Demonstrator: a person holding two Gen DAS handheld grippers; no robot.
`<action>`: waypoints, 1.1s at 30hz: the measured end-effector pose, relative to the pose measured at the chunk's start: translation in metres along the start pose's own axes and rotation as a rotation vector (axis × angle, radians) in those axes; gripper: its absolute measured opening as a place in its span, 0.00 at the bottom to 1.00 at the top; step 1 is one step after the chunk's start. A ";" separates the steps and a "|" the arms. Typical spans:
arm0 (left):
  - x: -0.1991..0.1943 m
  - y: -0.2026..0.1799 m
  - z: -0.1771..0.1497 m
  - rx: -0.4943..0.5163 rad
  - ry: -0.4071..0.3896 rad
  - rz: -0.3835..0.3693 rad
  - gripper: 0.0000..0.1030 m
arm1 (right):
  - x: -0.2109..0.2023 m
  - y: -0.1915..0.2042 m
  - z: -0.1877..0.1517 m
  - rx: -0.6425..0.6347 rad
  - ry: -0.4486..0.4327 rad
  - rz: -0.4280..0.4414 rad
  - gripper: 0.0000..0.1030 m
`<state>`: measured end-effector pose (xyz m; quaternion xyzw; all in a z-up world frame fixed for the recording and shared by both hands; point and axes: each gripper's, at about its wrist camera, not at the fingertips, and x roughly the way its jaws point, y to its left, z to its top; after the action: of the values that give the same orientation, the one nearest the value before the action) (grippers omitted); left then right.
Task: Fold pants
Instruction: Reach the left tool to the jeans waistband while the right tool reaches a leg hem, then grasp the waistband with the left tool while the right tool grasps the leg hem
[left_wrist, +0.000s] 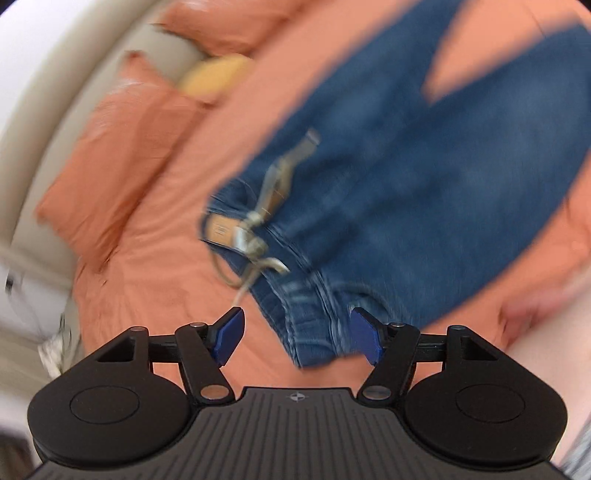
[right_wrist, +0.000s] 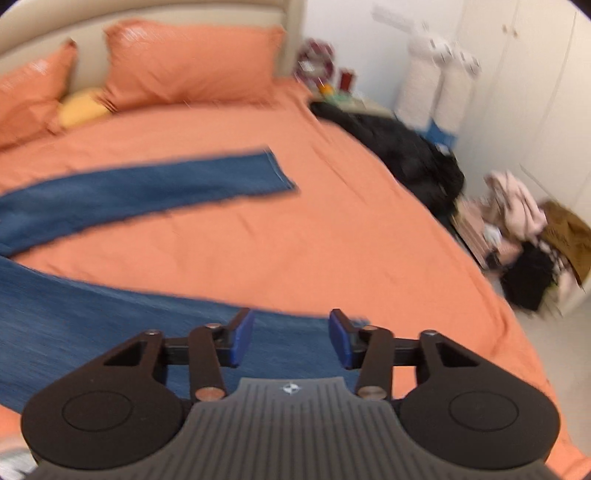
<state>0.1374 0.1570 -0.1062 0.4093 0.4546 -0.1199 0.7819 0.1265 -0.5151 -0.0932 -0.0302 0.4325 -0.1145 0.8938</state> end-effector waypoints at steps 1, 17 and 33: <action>0.013 -0.007 0.001 0.063 0.029 -0.006 0.76 | 0.010 -0.010 -0.004 0.009 0.028 -0.013 0.36; 0.119 -0.084 -0.001 0.457 0.255 -0.109 0.76 | 0.043 -0.027 -0.083 -0.183 0.208 -0.040 0.33; 0.053 -0.014 0.010 -0.179 0.120 0.113 0.00 | 0.069 0.029 -0.138 -0.964 0.158 0.041 0.37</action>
<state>0.1653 0.1506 -0.1545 0.3694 0.4857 -0.0099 0.7921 0.0653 -0.4967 -0.2361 -0.4232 0.5032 0.1144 0.7447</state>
